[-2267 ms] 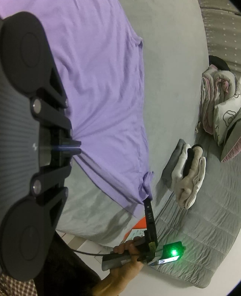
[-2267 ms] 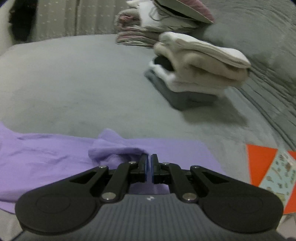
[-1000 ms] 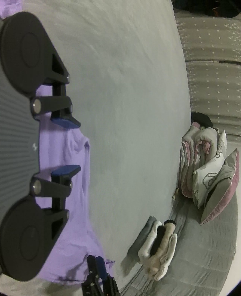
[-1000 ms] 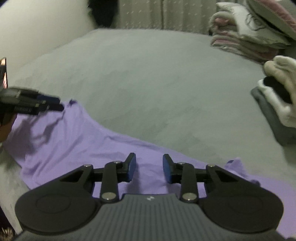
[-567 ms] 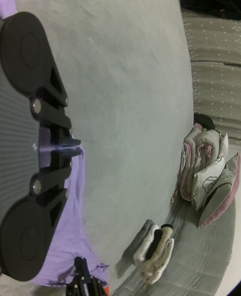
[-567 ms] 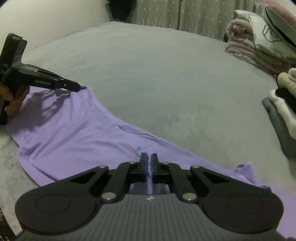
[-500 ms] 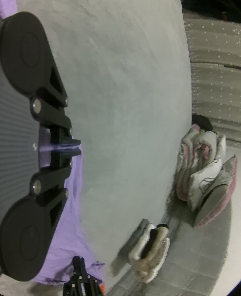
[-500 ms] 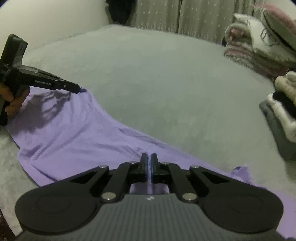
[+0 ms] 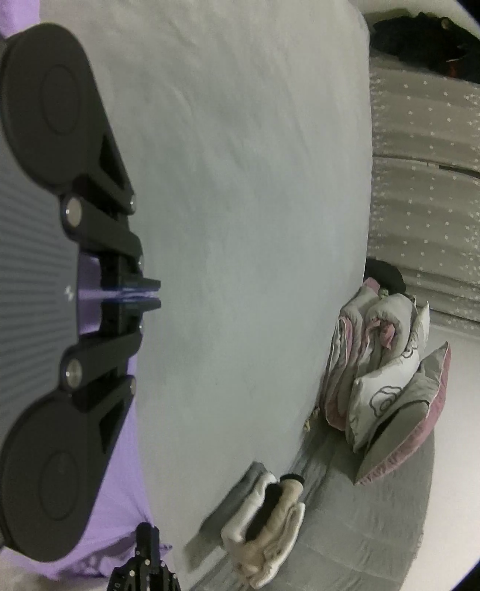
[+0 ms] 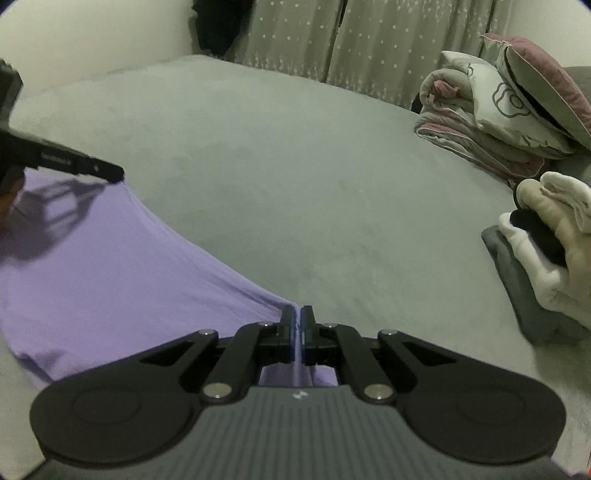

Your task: Fold clothes

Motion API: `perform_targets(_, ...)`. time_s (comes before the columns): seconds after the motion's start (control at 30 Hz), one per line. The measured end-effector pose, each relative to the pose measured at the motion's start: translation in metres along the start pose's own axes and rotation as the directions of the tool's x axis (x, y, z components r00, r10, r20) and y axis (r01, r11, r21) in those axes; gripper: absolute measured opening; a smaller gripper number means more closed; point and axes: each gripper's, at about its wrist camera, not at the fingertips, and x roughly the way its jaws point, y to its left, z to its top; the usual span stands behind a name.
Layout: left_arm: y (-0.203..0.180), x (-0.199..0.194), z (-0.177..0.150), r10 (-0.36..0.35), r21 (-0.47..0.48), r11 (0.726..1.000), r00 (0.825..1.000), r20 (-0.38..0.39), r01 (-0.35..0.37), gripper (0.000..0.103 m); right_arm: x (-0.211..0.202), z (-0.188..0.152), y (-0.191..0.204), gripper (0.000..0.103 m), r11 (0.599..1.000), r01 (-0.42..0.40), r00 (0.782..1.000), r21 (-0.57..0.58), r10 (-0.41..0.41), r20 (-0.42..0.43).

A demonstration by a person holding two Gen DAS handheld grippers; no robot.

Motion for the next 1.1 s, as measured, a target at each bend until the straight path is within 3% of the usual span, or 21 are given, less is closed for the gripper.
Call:
perform_targets(0.3, -0.017, 0.009, -0.006, 0.095, 0.130, 0.987, 0.995, 0.001, -0.095, 0.004, 0.011, -0.005, 0.005, 0.006, 0.999, 0.020, 1.000, -0.031, -0.020, -0.018)
perform_targets(0.37, -0.019, 0.008, -0.005, 0.107, 0.142, 0.984, 0.994, 0.003, -0.106, 0.008, 0.011, -0.005, 0.004, 0.013, 1.000, 0.022, 1.000, -0.023, -0.022, -0.012)
perform_targets(0.4, -0.019, 0.007, -0.004, 0.116, 0.143, 0.983, 0.993, 0.006, -0.116, 0.018, 0.010, -0.005, 0.004, 0.014, 1.000, 0.022, 1.000, -0.017, -0.022, -0.010)
perform_targets(0.43, -0.019, 0.004, -0.004, 0.128, 0.141, 0.982, 0.992, 0.012, -0.129, 0.035, 0.009, -0.005, 0.003, 0.021, 1.000, 0.023, 1.000, -0.006, -0.023, -0.010)
perform_targets(0.5, -0.020, -0.002, -0.003, 0.141, 0.138, 0.980, 0.989, 0.032, -0.145, 0.045, 0.004, -0.004, 0.001, 0.036, 0.999, 0.031, 0.999, 0.038, -0.030, -0.018)
perform_targets(0.8, -0.027, -0.026, 0.003, 0.086, 0.071, 0.994, 0.996, 0.031, -0.088, 0.048, -0.016, -0.007, -0.012, 0.039, 0.988, 0.066, 0.998, 0.136, -0.064, -0.019)
perform_targets(1.1, -0.059, -0.051, -0.008, -0.012, 0.141, 0.990, 1.000, 0.017, 0.010, 0.053, -0.036, -0.019, -0.020, 0.039, 0.975, 0.122, 0.992, 0.187, -0.115, -0.048)
